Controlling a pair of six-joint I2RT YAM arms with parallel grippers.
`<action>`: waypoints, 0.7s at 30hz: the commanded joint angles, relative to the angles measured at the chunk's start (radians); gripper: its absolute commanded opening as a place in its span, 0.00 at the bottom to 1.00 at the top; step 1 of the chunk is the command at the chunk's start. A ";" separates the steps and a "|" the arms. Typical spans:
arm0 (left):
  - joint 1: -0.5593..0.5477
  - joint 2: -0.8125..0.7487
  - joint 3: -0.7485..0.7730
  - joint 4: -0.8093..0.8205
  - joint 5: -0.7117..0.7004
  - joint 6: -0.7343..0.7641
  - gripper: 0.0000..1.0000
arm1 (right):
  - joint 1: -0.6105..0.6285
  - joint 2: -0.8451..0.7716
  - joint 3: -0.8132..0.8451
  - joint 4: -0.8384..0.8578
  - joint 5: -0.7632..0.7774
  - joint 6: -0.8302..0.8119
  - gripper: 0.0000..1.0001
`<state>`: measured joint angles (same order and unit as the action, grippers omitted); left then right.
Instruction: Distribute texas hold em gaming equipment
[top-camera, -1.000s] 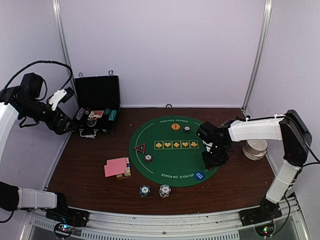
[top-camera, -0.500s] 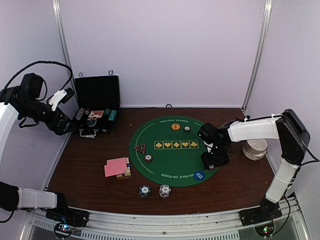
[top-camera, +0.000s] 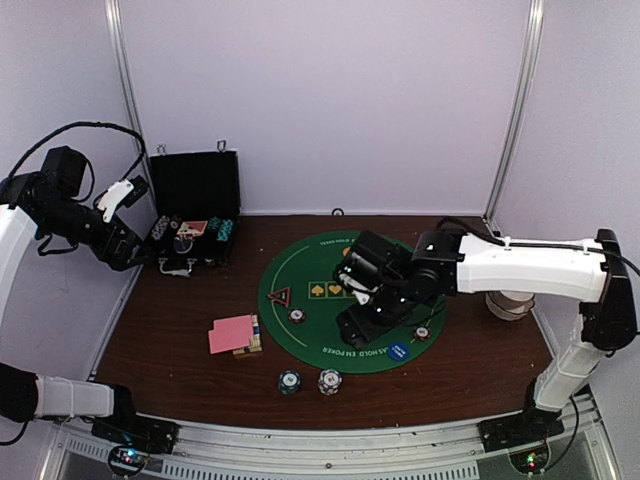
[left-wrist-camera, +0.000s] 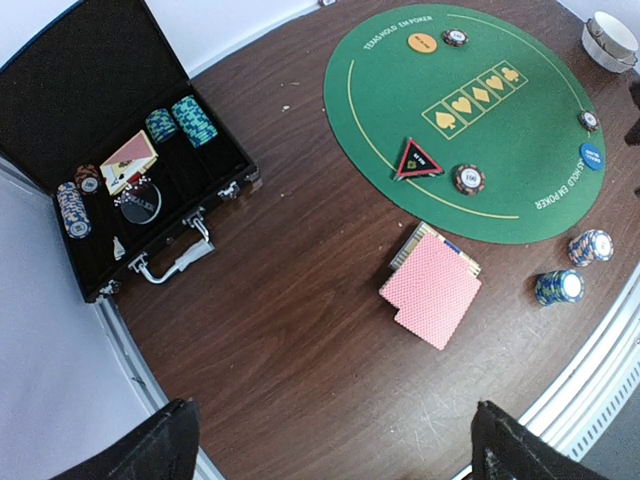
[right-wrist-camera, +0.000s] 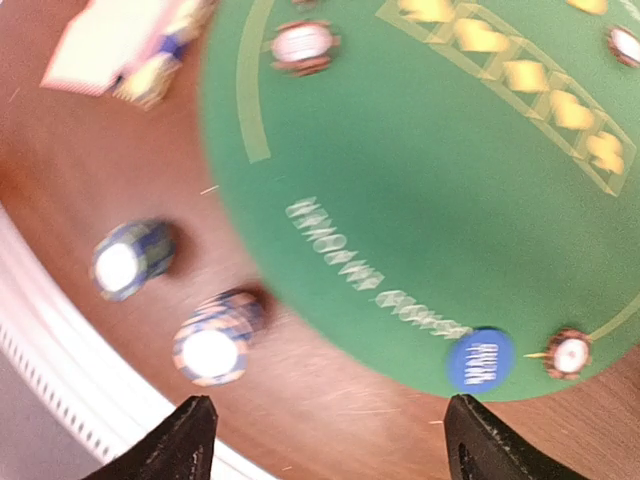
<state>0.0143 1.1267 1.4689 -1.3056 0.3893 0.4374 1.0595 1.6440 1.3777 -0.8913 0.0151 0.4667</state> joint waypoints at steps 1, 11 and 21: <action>0.006 0.001 0.036 0.003 0.022 0.011 0.98 | 0.113 0.092 0.067 -0.048 -0.050 -0.013 0.83; 0.006 -0.004 0.034 -0.003 0.019 0.014 0.98 | 0.176 0.255 0.150 -0.033 -0.134 -0.069 0.84; 0.006 -0.005 0.034 -0.004 0.018 0.015 0.98 | 0.179 0.321 0.164 -0.014 -0.165 -0.082 0.78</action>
<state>0.0143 1.1267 1.4811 -1.3109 0.3969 0.4377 1.2293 1.9343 1.5085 -0.9085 -0.1356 0.3977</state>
